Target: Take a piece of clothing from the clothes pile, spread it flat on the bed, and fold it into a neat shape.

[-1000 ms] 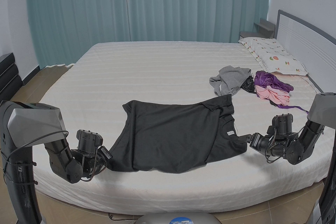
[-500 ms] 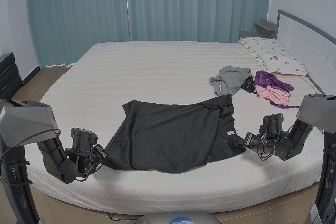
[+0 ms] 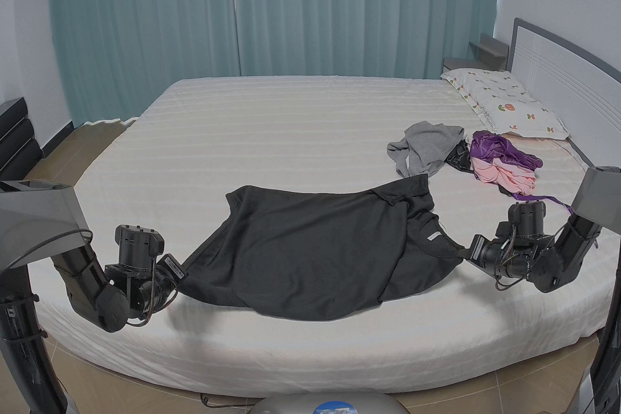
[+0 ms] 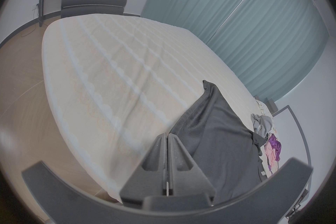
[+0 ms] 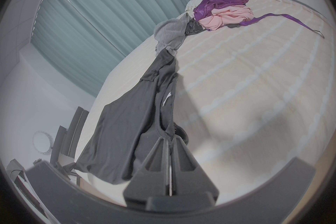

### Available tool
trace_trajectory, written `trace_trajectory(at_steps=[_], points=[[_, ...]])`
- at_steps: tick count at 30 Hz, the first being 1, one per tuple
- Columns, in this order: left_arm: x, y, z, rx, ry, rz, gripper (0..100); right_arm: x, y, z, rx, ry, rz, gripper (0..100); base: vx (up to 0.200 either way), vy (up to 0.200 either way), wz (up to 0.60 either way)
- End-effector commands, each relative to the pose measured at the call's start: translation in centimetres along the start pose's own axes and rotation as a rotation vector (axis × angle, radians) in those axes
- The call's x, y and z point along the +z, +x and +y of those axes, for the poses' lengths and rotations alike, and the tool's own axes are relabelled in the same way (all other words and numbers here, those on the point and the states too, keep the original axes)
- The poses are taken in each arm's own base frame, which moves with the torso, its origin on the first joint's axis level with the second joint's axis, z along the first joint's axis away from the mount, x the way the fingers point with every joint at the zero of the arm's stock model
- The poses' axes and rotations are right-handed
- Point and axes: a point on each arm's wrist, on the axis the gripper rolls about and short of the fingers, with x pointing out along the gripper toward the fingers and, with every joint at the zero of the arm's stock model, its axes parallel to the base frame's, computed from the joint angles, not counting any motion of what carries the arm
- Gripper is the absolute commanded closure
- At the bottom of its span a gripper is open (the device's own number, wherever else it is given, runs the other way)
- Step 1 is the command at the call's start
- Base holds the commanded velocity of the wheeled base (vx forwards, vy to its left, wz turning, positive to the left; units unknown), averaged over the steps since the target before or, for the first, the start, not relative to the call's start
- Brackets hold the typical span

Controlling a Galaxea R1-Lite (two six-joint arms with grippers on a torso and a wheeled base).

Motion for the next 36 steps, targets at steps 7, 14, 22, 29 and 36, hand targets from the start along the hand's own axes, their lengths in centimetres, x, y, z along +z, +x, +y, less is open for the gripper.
trace_trajectory(at_steps=[7,14,22,29,36], points=[[0.7,-2.2,0.5,-0.004,0.043,-0.016,100,0.9,-7.2,-0.9,0.057,0.017,-0.027,100,0.000,0.000,0.00],[1.9,-4.4,0.4,-0.024,0.066,-0.045,100,1.9,-8.7,-2.1,0.039,0.030,-0.086,100,0.000,0.000,0.00],[3.0,-7.2,0.3,0.002,0.072,-0.020,100,3.1,-11.4,-1.6,0.085,0.028,-0.140,100,0.000,0.000,0.00],[2.5,-6.7,0.7,0.036,0.100,0.015,100,4.4,-11.1,-1.3,0.099,0.021,-0.173,100,0.000,0.000,0.00],[1.0,-2.8,1.0,0.073,0.100,0.116,100,4.6,-7.1,-1.3,0.083,0.030,-0.082,100,0.000,0.000,0.00]])
